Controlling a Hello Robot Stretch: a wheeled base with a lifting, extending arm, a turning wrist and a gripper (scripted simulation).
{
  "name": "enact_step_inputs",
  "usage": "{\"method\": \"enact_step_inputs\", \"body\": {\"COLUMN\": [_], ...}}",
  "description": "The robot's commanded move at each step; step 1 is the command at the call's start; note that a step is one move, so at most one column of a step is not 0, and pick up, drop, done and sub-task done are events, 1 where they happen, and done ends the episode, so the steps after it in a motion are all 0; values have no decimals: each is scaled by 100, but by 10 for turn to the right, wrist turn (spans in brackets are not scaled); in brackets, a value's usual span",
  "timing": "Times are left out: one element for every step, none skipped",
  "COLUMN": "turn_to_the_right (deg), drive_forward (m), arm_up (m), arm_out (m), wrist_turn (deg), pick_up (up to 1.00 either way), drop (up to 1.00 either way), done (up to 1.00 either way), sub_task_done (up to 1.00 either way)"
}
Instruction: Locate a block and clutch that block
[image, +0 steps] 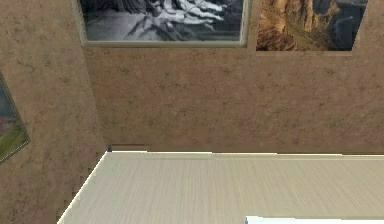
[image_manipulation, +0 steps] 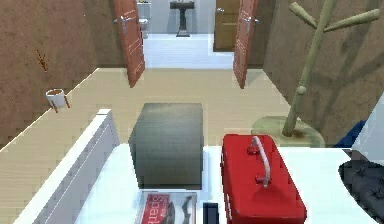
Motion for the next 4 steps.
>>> {"method": "enact_step_inputs", "body": {"turn_to_the_right": [0, 0, 0, 0], "drive_forward": [0, 0, 0, 0], "arm_up": [0, 0, 0, 0], "arm_out": [44, 0, 0, 0], "wrist_turn": [0, 450, 450, 450], "pick_up": [0, 0, 0, 0], "drop": [0, 0, 0, 0], "done": [0, 0, 0, 0], "sub_task_done": [0, 0, 0, 0]}}
